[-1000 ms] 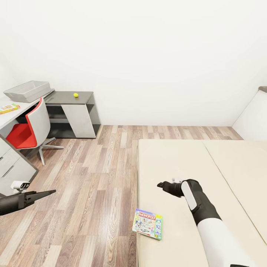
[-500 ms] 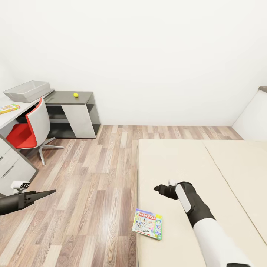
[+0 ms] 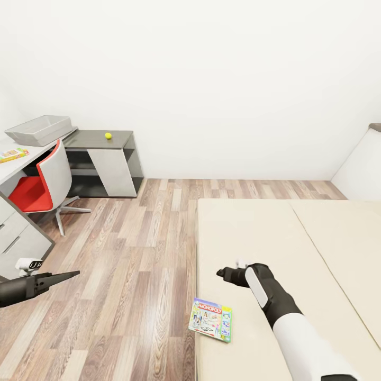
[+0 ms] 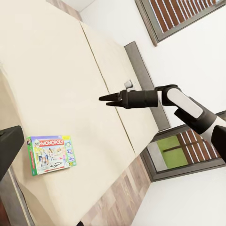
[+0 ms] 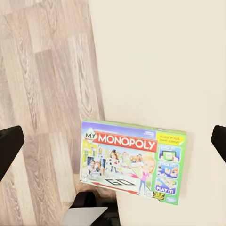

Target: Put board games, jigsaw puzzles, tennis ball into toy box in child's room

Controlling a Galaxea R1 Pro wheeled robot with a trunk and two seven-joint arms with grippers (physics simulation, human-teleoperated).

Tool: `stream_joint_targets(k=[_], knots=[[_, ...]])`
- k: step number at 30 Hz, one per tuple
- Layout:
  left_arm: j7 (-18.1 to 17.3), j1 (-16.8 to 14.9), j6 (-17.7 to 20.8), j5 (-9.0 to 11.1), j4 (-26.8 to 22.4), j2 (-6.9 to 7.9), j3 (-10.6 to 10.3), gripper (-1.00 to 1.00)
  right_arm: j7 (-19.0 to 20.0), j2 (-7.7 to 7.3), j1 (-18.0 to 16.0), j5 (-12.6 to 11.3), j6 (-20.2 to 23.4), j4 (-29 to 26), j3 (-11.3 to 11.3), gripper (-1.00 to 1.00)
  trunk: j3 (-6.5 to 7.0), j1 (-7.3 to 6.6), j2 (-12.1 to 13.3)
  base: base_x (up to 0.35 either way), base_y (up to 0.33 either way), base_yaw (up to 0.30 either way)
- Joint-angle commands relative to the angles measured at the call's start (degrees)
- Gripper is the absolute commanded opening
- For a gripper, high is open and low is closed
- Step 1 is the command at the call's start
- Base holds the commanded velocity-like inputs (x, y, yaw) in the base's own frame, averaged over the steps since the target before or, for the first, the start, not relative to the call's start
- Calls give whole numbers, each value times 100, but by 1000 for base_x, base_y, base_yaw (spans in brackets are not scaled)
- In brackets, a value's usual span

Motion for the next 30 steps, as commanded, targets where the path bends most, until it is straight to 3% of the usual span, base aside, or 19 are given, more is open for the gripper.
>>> stream_joint_targets(k=[1,30], knots=[[-21,-3,61,0,-1,1,-3,100,-42,-1,-3,-48,18,-5,20,100,-10,3,-11,0,0,0],[-21,-3,61,0,-1,-2,-4,100,-43,-18,2,-57,6,4,64,100,-10,3,-11,0,0,0]])
